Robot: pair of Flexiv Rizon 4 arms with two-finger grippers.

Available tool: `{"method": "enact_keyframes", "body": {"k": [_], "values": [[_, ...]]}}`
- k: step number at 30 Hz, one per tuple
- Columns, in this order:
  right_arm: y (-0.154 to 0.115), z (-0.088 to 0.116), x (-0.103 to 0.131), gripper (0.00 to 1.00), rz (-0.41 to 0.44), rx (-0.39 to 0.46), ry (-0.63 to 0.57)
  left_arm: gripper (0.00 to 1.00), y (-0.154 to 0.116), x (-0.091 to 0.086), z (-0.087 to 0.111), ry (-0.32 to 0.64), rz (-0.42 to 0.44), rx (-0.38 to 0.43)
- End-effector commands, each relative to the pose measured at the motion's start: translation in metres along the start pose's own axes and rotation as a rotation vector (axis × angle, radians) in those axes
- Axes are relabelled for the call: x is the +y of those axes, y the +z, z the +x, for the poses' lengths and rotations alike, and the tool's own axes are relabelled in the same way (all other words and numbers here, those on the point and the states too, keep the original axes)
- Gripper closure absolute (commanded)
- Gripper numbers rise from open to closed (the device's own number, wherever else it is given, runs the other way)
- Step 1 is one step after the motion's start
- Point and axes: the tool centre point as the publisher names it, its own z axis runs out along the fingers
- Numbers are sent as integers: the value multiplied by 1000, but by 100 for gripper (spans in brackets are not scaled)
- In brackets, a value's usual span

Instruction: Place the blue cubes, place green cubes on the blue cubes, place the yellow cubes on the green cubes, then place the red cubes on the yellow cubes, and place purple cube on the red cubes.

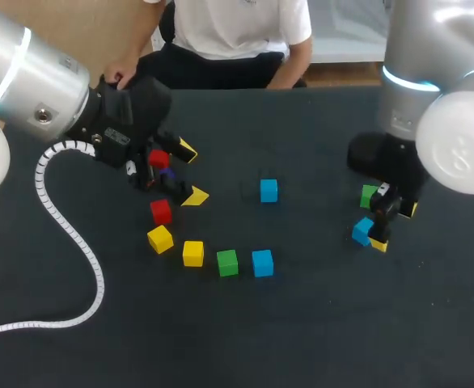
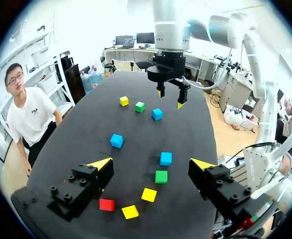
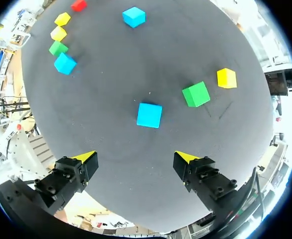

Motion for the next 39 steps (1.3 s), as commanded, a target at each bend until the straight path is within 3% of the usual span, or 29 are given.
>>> {"method": "enact_keyframes", "body": {"k": [1, 10, 20, 39], "values": [[5, 0, 7, 0, -15, -18, -1, 0, 0, 1, -1, -1, 2, 6], [21, -11, 14, 0, -31, 1, -39, 0, 0, 1, -1, -1, 2, 6], [25, -23, 2, 0, -37, -34, -97, 0, 0, 1, -1, -1, 2, 6], [39, -46, -3, 0, -47, -16, -120, 0, 0, 1, -1, -1, 2, 6]]}}
